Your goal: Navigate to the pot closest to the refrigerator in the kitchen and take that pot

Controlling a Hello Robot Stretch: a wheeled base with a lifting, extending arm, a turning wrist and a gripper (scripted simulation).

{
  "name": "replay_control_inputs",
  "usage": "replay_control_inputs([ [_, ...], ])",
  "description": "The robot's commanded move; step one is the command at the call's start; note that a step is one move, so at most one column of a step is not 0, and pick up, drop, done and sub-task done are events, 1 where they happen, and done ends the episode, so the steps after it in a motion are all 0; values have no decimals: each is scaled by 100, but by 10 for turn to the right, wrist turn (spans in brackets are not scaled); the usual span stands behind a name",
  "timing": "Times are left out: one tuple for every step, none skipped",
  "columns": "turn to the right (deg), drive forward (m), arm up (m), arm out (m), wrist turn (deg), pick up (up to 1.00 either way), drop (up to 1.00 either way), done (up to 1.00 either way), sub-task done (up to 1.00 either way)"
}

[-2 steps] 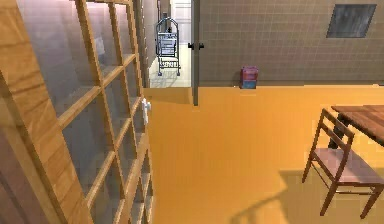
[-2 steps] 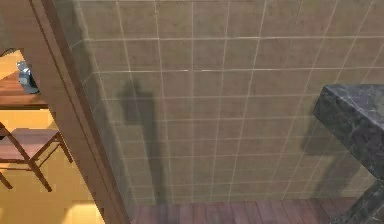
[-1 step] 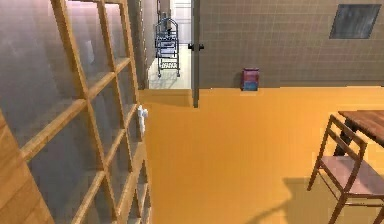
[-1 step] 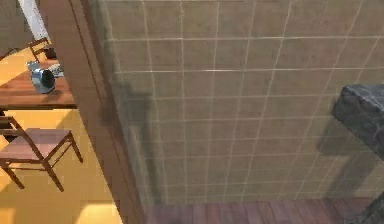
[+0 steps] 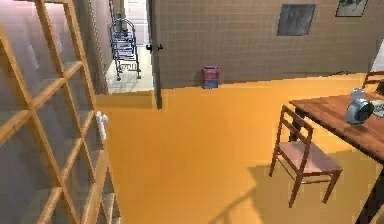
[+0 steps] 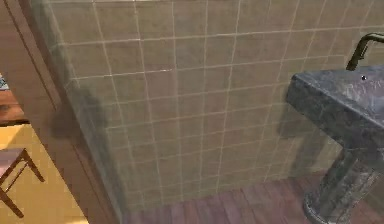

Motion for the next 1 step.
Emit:
replay_control_inputs([
  [0, 100, 0, 0, 0, 0, 0, 0, 0],
])
